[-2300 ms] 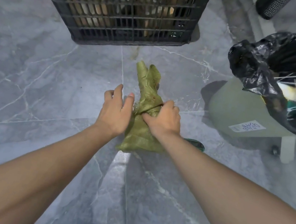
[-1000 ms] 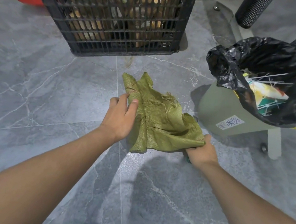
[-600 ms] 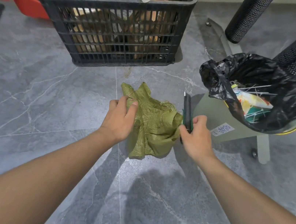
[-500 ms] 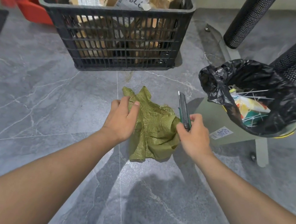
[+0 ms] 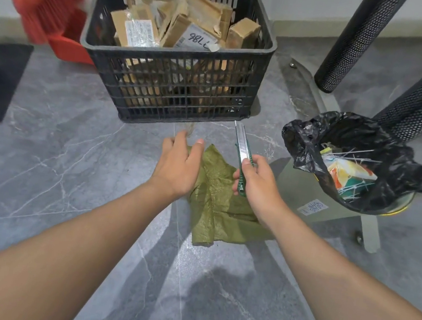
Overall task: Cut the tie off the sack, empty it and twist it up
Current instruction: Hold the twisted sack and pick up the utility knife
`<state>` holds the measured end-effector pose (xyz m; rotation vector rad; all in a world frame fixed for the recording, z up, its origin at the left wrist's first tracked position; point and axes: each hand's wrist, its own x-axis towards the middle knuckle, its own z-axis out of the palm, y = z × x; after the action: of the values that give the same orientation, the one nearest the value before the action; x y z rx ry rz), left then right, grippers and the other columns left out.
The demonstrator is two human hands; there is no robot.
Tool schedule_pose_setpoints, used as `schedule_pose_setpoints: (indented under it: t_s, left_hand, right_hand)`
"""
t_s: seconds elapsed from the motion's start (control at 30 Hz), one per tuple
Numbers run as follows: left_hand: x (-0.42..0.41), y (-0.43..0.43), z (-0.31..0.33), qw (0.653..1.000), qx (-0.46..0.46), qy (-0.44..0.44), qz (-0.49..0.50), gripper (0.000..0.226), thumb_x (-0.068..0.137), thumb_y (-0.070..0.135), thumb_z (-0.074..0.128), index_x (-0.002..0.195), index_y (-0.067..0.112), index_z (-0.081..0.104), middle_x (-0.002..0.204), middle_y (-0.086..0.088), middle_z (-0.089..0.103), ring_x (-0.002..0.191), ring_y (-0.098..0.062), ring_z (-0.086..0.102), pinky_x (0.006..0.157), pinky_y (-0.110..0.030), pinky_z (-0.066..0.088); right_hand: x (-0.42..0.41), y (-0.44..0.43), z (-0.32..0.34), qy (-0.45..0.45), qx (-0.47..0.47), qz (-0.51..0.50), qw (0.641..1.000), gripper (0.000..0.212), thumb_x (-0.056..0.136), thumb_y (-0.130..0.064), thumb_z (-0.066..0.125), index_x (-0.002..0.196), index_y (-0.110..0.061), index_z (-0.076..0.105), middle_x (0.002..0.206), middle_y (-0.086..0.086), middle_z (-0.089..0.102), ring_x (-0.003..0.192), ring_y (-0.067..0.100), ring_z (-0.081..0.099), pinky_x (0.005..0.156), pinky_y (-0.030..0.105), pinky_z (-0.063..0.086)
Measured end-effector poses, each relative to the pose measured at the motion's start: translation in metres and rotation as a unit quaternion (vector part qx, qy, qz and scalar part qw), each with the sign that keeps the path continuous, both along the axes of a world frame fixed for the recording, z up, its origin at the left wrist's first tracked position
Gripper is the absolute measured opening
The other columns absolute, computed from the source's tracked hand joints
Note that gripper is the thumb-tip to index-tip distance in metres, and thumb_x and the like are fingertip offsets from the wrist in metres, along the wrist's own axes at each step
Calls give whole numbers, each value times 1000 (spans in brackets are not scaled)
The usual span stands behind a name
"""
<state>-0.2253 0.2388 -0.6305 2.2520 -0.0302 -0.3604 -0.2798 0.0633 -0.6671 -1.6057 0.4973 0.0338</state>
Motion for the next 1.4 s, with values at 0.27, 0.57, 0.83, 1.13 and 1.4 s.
schedule_pose_setpoints:
  t_s: [0.27,0.57,0.83,1.13,1.4]
  left_hand:
    - [-7,18,94,999,5,38,-2,67,106,56,29,162,19,24,165,-13,24,145,-29,37,99,-33,22]
    - [-15,46,317,998,8,52,18,66,107,52,31,161,15,26,163,-15,27,144,-26,35,101,-32,23]
    - [-5,44,546,1000,-8,10,-8,56,108,44,34,151,9,41,148,-23,46,135,-37,45,112,-49,36]
    - [15,17,709,998,-26,-43,-48,59,109,45,36,159,13,31,160,-20,33,149,-27,31,116,-36,22]
    - [35,-55,727,996,-38,-43,-69,65,107,52,34,161,19,27,163,-13,30,148,-25,33,102,-30,19]
  right_hand:
    - [-5,34,87,27,37,-58,997,17,110,-25,43,97,-22,53,82,4,59,51,6,60,49,24,51]
    - [-18,69,306,62,106,-37,992,19,108,-11,43,125,-11,52,90,3,62,62,7,64,58,22,52]
    - [-8,83,546,11,125,-64,990,23,105,-20,52,127,-12,54,90,6,59,59,12,60,54,26,51]
    - [4,48,713,-41,-2,-160,986,30,94,-24,66,116,-34,50,107,10,67,46,11,59,50,23,50]
    - [29,-32,752,-51,-112,-196,973,19,88,-30,70,102,-38,61,102,-8,64,73,20,69,65,39,60]
